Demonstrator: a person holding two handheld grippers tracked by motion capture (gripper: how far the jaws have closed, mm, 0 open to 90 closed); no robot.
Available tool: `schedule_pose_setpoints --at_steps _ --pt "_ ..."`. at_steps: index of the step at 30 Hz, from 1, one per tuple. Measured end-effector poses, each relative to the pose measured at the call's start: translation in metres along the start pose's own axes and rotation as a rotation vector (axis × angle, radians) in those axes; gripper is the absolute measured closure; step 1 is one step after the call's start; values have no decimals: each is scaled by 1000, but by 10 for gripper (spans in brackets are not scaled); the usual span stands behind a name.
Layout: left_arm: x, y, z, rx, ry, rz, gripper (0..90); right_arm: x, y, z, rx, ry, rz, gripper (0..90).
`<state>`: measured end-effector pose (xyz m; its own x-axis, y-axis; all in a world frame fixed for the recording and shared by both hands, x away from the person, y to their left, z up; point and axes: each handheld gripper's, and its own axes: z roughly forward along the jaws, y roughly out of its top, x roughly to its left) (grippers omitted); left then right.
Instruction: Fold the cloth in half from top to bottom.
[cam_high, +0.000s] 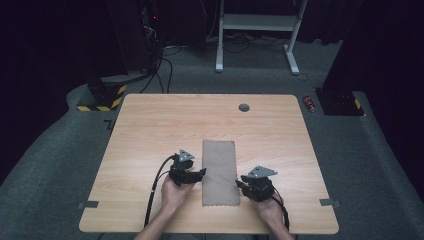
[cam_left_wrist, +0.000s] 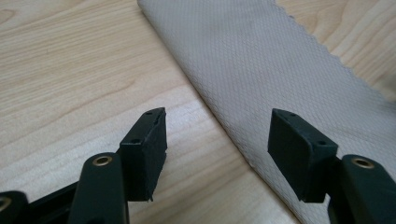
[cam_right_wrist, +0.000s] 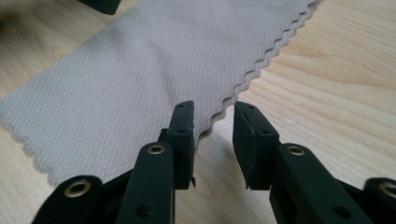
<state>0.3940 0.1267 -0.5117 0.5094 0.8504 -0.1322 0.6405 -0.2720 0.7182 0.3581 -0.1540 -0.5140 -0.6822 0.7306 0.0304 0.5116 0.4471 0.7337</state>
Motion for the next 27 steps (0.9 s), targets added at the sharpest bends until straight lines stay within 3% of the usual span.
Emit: schedule_pose_setpoints --at_steps 4,8,14,15,20,21,27 --pt "2 6 2 -5 11 7 380 -1 5 4 -2 -4 14 683" --pt "7 8 4 -6 9 -18 391 -3 11 10 10 -2 19 692" --pt "11 17 9 -11 23 -3 402 -4 15 18 11 -4 31 715" --pt "13 19 10 -20 19 -21 406 -5 18 21 9 -10 26 718" --pt "15 26 18 -1 36 -22 404 -5 28 27 -6 -13 28 722" --pt "16 28 21 -21 39 -41 408 -5 32 31 8 -14 24 723" --pt "20 33 33 34 70 -16 406 -8 38 41 31 -31 1 725"
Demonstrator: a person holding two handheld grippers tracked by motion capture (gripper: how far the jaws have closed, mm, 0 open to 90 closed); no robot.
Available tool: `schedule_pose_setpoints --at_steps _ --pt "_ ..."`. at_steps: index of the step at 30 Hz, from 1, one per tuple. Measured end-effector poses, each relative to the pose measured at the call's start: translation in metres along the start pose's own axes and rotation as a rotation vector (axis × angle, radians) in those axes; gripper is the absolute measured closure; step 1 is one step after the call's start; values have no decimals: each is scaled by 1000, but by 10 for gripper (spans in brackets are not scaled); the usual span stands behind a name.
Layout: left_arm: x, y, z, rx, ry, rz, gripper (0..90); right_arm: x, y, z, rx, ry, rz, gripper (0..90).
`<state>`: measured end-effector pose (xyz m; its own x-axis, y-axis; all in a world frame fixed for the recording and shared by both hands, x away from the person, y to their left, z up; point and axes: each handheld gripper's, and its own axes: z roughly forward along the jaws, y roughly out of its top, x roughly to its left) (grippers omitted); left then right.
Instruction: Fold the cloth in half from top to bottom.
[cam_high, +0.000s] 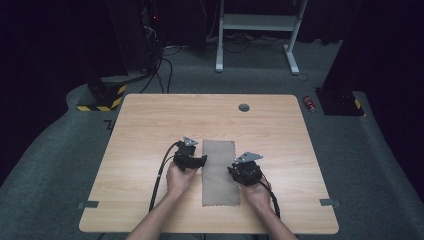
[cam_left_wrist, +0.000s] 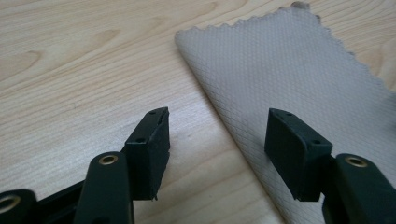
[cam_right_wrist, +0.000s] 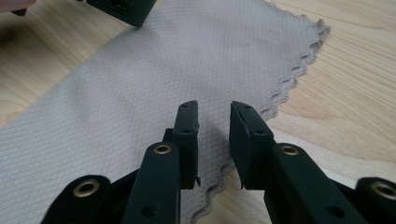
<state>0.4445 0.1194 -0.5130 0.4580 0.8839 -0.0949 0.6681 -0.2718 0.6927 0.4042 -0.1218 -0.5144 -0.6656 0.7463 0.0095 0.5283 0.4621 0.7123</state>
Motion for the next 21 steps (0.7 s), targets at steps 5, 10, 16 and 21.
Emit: schedule_pose_setpoints --at_steps 5,10,16,21 --pt "2 -1 2 15 27 32 411 -5 -3 1 12 -2 18 730" --pt "9 -1 0 17 10 7 399 -10 1 -1 20 9 29 703" --pt "14 0 1 -1 -17 -32 407 -19 12 -3 2 17 63 684" --pt "18 3 2 4 -21 -38 387 -25 17 2 -2 7 96 675"
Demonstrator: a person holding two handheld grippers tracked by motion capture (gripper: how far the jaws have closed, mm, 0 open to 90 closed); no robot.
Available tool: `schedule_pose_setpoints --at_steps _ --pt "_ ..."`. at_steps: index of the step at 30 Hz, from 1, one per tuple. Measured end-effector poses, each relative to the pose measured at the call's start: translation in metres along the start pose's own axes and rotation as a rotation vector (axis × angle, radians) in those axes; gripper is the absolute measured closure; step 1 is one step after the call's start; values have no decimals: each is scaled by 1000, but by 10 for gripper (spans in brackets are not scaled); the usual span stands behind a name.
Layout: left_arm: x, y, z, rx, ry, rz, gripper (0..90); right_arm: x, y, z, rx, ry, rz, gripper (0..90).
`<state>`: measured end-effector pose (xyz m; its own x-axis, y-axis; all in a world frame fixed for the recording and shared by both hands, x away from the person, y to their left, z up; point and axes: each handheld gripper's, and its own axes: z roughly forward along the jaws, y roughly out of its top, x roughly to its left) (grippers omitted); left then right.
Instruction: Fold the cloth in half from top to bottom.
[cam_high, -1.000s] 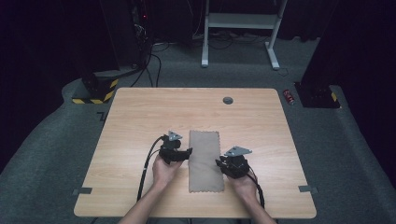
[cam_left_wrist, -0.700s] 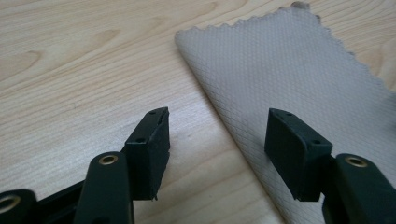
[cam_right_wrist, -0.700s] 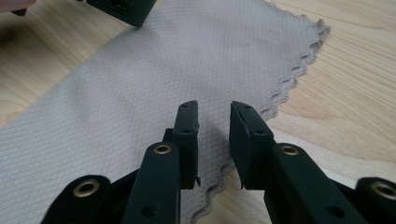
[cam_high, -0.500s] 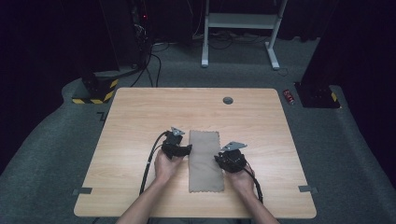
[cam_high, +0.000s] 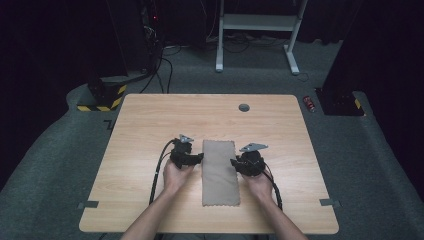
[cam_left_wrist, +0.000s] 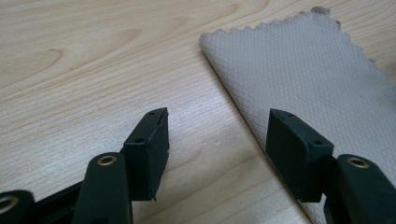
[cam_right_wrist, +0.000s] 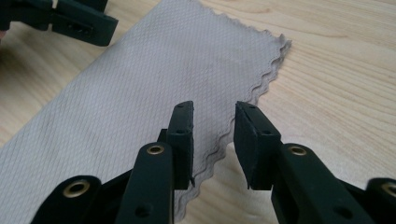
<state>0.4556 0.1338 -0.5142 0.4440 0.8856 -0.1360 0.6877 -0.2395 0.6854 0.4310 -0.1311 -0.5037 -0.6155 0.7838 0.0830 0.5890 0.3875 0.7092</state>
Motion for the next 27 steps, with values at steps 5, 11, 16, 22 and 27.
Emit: schedule_pose_setpoints --at_steps 5,11,16,22,27 --pt "3 12 -1 -8 -1 -2 392 -5 12 4 0 -14 29 668" --pt "5 19 2 -26 3 -8 396 -13 21 9 -8 -35 57 639" --pt "9 18 6 -20 3 -18 397 -18 27 13 -15 -46 72 622" --pt "10 18 7 -22 -10 -25 400 -23 29 18 -7 -46 95 634" --pt "7 29 6 -14 -9 -4 388 -22 37 16 -13 -51 80 635"
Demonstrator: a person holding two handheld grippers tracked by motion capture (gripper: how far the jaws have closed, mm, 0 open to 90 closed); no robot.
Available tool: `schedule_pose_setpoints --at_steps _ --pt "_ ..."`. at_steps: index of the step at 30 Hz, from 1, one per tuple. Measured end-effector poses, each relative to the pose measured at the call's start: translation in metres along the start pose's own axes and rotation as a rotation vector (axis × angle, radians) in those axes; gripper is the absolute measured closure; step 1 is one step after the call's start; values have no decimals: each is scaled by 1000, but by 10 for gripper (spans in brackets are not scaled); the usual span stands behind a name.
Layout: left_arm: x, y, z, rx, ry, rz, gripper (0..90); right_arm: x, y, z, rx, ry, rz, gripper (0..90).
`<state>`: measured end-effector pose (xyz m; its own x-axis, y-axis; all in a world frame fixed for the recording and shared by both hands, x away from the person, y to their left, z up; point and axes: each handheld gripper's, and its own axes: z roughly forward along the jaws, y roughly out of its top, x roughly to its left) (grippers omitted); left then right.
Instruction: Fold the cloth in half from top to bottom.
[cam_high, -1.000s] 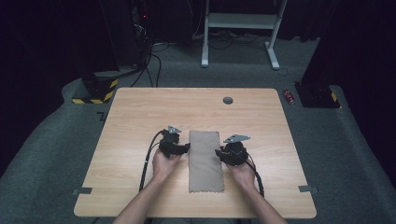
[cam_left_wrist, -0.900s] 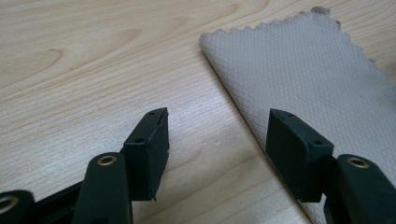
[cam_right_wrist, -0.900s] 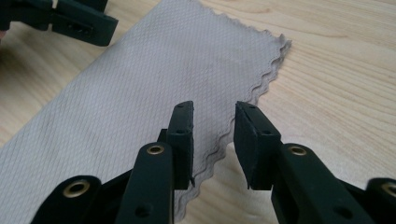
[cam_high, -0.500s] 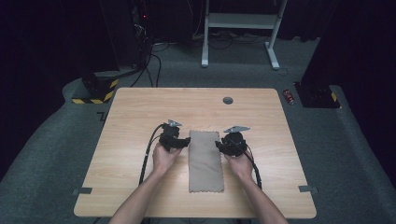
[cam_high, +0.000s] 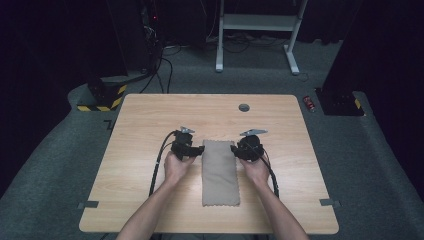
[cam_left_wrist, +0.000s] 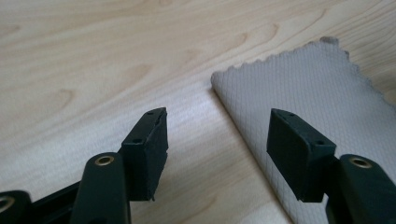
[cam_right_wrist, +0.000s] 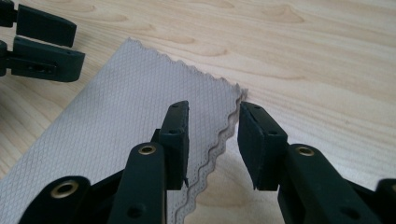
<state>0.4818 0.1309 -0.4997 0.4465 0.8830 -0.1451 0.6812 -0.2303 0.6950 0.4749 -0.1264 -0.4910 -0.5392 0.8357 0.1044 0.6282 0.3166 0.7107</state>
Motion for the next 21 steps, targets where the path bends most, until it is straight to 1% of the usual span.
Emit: schedule_pose_setpoints --at_steps 1,2,3,4,6,7,8,11,12,14,16,17,18,21 --pt "0 0 0 0 0 0 395 0 0 0 0 0 0 635" --pt "0 5 -1 -14 -17 -22 394 0 1 0 -4 -4 3 635" --pt "0 5 -1 -14 -17 -22 390 0 1 0 -4 -4 3 635" --pt "-2 8 1 5 -4 7 391 -2 0 3 3 -5 7 633" --pt "-4 9 4 10 -3 12 390 -4 -1 5 11 -7 12 634" --pt "-4 9 4 10 -3 12 391 -4 -1 5 11 -7 12 634" --pt "-5 10 8 8 -4 1 393 -6 -1 6 8 -8 21 632" --pt "-5 8 12 17 -2 -6 395 -8 -1 10 13 -13 32 618" --pt "-6 7 16 34 1 -10 397 -8 -2 11 16 -15 35 612" --pt "-6 6 18 38 5 -7 398 -7 -2 13 19 -20 33 608" --pt "-6 6 19 35 9 -1 401 -8 -4 17 30 -29 34 600" --pt "-6 5 20 30 12 -4 408 -9 -4 19 33 -31 34 599" --pt "-6 3 22 25 13 -16 420 -9 -5 22 36 -35 38 598" --pt "-6 2 22 15 13 -26 427 -7 -5 27 42 -55 18 596"
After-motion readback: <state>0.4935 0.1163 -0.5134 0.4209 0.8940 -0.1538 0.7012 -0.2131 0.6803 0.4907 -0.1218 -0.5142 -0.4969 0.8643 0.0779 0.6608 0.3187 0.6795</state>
